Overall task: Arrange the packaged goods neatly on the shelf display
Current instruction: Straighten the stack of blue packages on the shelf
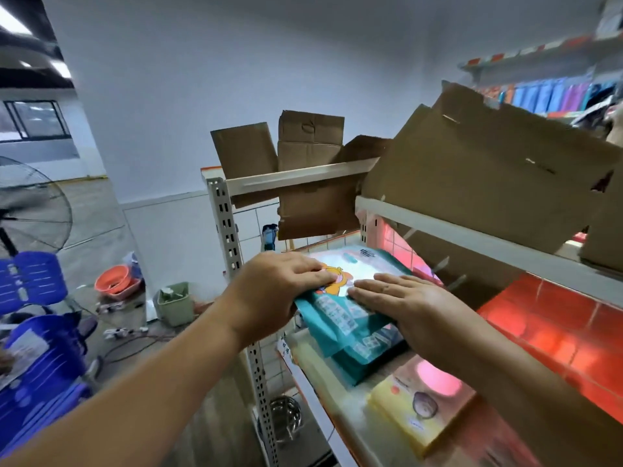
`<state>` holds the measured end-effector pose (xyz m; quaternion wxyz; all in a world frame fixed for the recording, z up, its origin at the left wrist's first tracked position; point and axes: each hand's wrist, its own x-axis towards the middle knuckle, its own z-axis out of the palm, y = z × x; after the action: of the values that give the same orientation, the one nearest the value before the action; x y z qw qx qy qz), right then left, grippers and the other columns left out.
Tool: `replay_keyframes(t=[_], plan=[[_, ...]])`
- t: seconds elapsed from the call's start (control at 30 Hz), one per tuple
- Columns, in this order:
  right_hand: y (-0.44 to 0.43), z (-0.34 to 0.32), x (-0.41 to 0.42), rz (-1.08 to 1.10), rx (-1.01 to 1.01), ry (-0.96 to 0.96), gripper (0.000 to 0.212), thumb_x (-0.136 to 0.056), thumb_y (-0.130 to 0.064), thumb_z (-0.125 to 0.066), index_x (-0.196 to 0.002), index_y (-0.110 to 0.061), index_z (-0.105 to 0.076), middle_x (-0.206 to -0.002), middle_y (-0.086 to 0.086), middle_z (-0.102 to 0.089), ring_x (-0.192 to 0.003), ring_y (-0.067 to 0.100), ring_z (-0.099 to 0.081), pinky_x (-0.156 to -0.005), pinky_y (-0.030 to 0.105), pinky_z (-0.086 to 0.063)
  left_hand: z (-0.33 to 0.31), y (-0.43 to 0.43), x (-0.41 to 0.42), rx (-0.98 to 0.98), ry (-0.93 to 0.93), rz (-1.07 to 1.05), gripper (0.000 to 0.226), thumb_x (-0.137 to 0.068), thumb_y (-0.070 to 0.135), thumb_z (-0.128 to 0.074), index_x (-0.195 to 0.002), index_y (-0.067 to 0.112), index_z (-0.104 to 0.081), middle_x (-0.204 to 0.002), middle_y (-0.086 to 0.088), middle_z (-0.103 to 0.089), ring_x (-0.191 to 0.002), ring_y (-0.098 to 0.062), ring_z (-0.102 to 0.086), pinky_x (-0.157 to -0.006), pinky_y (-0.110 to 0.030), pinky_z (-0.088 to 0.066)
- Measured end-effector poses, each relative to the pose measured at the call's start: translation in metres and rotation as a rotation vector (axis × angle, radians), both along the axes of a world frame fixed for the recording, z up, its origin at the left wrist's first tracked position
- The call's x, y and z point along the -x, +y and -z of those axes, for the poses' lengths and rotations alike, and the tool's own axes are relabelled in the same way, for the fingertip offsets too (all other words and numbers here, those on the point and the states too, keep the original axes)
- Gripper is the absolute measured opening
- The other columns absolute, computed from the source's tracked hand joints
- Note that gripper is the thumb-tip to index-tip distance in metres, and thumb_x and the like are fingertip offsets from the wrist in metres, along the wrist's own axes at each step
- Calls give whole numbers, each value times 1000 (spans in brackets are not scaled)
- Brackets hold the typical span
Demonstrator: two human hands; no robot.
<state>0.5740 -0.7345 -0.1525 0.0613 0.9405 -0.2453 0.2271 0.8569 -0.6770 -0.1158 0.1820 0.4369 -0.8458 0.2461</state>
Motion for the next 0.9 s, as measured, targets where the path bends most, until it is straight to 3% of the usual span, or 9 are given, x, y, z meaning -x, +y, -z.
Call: replay_keyframes(t=[0.17, 0.33, 0.47, 0.5, 0.6, 0.63, 0.77, 0.9], plan=[[-31, 28, -19, 82, -129, -21, 73, -95, -14, -63, -146, -55, -30, -152, -26, -32, -145, 11, -34, -117, 40, -35, 36, -60, -17, -61, 8, 55, 50, -84, 27, -77, -132, 33, -65, -126, 5, -70, -111, -17, -67, -83, -41, -58], [-78, 67, -35, 244, -119, 36, 60, -96, -18, -61, -144, -48, -44, -149, -22, -42, -141, 17, -42, -115, 46, -38, 83, -128, -33, -117, 8, 104, 56, -83, 31, -76, -136, 35, -60, -132, 3, -66, -114, -22, -66, -85, -42, -57], [-92, 89, -42, 385, -239, 127, 63, -101, -28, -55, -144, -62, -24, -152, -35, -20, -145, 2, -11, -122, 36, -8, 123, -171, -34, -210, -42, 133, 62, -91, 42, -70, -146, 45, -40, -147, 10, -54, -134, -21, -52, -107, -43, -47], [-93, 93, -44, 429, -259, 124, 63, -100, -29, -57, -144, -62, -25, -152, -35, -22, -144, 1, -11, -122, 38, -9, 132, -180, -34, -235, -63, 143, 64, -92, 43, -68, -147, 47, -36, -150, 11, -50, -138, -20, -49, -110, -44, -42], [-95, 112, -48, 532, -214, 115, 67, -84, -31, -78, -139, -52, -46, -144, -27, -47, -137, 7, -42, -109, 48, -43, 151, -197, -31, -284, -67, 197, 65, -94, 44, -65, -149, 50, -31, -155, 13, -43, -144, -20, -41, -115, -46, -31], [-96, 121, -47, 565, -220, 123, 66, -83, -33, -78, -138, -51, -48, -142, -27, -49, -136, 10, -46, -106, 48, -46, 156, -200, -30, -296, -61, 229, 66, -93, 43, -67, -148, 49, -32, -154, 13, -44, -143, -19, -42, -114, -45, -31], [-98, 149, -45, 671, -214, 179, 61, -92, -34, -62, -143, -56, -38, -148, -31, -39, -143, 15, -38, -114, 55, -31, 175, -208, -28, -306, -134, 313, 75, -70, 52, -84, -137, 47, -51, -136, 16, -61, -124, -13, -60, -99, -37, -50], [-95, 156, -55, 729, -289, 106, 63, -89, -25, -72, -141, -51, -46, -147, -26, -44, -142, 14, -40, -115, 45, -31, 195, -212, -27, -363, -119, 333, 76, -68, 49, -85, -136, 45, -52, -134, 13, -62, -122, -15, -61, -99, -38, -51]])
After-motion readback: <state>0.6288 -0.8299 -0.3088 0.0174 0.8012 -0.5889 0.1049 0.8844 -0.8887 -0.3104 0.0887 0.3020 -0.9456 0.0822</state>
